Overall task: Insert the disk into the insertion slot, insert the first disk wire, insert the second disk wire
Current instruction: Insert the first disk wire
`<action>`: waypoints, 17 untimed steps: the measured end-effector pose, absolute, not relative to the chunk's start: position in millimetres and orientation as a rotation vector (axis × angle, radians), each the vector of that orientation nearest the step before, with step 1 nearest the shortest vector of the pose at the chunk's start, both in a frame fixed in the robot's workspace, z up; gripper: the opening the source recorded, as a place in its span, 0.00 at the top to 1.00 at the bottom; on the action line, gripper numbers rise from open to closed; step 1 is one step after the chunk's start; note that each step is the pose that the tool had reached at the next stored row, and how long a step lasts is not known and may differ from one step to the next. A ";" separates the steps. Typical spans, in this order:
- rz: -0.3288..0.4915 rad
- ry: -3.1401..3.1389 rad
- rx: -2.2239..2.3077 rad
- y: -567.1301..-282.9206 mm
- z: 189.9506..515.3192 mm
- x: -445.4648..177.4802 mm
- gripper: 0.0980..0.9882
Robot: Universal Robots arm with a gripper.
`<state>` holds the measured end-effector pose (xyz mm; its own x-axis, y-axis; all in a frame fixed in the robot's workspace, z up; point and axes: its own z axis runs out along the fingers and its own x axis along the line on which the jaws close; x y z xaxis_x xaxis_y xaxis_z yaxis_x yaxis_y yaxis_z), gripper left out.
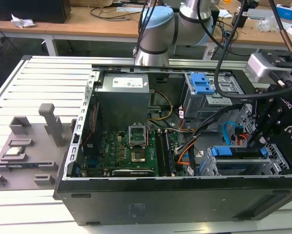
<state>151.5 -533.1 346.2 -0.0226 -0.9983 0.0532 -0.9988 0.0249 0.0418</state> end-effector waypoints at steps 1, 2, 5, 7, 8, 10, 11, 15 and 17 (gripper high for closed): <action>0.013 -2.199 2.147 -533.1 344.8 151.5 0.93; 0.014 -2.198 2.146 -533.1 344.0 151.6 0.93; 0.015 -2.200 2.144 -533.0 342.6 151.6 0.93; 0.015 -2.200 2.143 -532.4 341.8 151.5 0.93; 0.015 -2.200 2.143 -532.0 341.8 151.6 0.93; 0.014 -2.201 2.144 -529.8 341.5 151.5 0.93; 0.015 -2.201 2.143 -528.8 341.8 151.6 0.93; 0.015 -2.201 2.143 -528.7 340.4 151.5 0.93; 0.015 -2.200 2.143 -528.9 337.7 151.6 0.93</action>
<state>151.6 -528.9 337.7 -0.0251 -0.9981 0.0570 -0.9988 0.0275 0.0415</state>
